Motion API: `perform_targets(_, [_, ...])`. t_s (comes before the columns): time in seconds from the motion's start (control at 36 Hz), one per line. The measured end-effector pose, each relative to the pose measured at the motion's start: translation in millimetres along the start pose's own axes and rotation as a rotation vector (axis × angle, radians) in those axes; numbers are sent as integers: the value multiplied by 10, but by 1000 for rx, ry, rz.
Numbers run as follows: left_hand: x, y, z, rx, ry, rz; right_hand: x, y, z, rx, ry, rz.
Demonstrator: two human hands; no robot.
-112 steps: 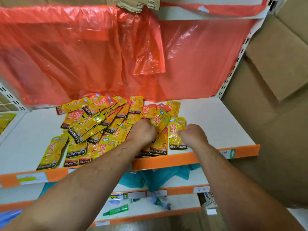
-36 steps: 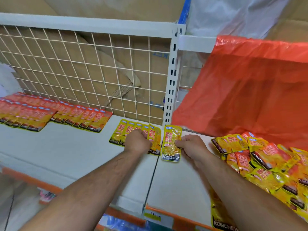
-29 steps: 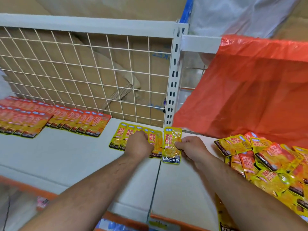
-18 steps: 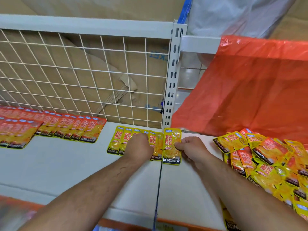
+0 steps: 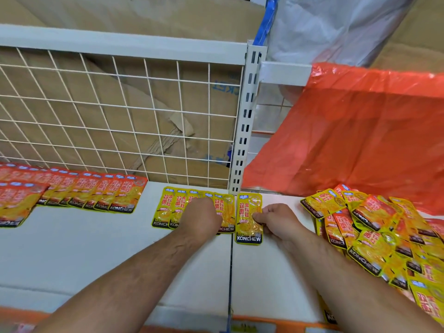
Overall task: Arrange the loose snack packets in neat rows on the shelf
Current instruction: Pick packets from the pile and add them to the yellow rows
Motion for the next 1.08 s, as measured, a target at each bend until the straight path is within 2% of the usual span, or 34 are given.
perform_targets(0.19, [-30,-54,-1,-35,8,-2,-4,24,51,-34,43,23])
perform_targets(0.31, [-18,-117,19,-19,52,-57,22,65,113,-61,84,72])
perform_targets(0.53, [-99,-95,19,91,111,-38,115,158,154,-70,159,115])
perform_targets(0.86, [-140,-117,-39,167,126,-35,197,224,221,-326,135,-13])
perform_targets(1.08, [-121,-211,-24,162,130,-38,227,226,289,-469,116,-34])
Point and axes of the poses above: each hand's wrist, its own x-axis towards the middle knuckle, its own y-axis out of the palm, z = x × y, the point moved 6 cm from there along x, towards the middle knuckle, and after that the axes turned 6 degrees about -y, right-handed, at the moved point
